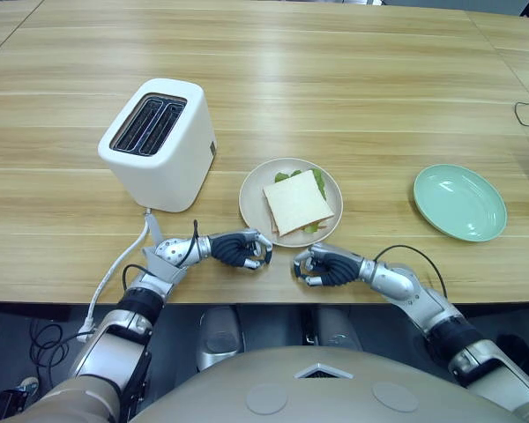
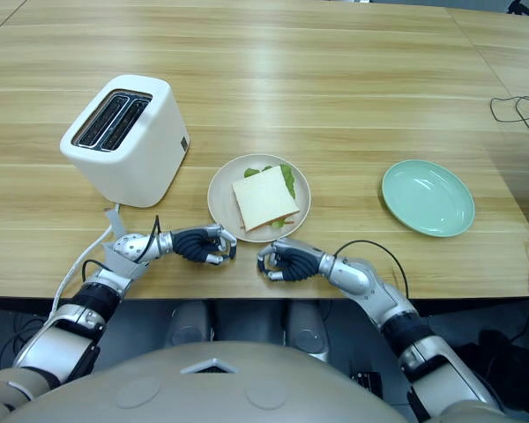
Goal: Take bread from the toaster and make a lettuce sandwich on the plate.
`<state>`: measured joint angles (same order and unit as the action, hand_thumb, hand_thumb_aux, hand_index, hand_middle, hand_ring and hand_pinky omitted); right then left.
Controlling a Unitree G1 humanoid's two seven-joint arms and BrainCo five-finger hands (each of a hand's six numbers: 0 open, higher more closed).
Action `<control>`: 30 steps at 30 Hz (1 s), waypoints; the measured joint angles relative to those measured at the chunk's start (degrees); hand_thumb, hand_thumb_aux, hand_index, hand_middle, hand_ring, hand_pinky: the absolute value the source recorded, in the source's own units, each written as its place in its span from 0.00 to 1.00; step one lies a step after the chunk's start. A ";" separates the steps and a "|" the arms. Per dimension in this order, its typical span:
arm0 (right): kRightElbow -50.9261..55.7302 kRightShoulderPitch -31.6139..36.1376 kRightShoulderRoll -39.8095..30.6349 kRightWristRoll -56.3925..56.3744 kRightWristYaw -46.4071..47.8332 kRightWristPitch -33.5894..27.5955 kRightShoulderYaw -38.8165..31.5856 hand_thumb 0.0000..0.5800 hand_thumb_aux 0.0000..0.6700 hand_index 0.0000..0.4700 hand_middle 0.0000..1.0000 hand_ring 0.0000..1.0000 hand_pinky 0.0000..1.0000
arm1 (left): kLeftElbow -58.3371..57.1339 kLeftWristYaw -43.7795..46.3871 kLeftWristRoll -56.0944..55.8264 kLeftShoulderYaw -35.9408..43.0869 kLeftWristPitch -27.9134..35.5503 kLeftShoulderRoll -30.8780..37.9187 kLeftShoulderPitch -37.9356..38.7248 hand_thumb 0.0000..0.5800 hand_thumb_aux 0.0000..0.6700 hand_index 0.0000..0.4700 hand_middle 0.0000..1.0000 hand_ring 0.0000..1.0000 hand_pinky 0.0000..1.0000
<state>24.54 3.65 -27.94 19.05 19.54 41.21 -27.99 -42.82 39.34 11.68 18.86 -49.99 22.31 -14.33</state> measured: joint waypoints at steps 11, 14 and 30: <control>17.09 14.08 8.03 11.61 -20.51 -11.10 2.87 1.00 1.00 0.98 1.00 1.00 1.00 | -14.89 -29.29 13.68 0.24 2.82 -3.00 -10.93 0.57 0.34 0.33 1.00 1.00 1.00; 21.58 16.85 9.56 12.68 -25.43 -13.22 3.73 1.00 1.00 0.98 1.00 1.00 1.00 | -17.41 -35.91 15.03 0.03 3.85 -3.70 -12.79 0.00 0.00 0.00 0.76 0.76 0.76; 15.11 15.00 10.02 9.21 -43.81 -3.21 12.28 0.00 0.00 0.00 0.00 0.00 0.00 | -8.21 -27.79 -13.70 -10.91 -12.92 -10.00 -10.71 0.00 0.00 0.00 0.00 0.00 0.00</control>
<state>39.65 18.65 -17.92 28.27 -24.27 38.00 -15.71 -51.03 11.55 -2.02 7.95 -62.91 12.32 -25.03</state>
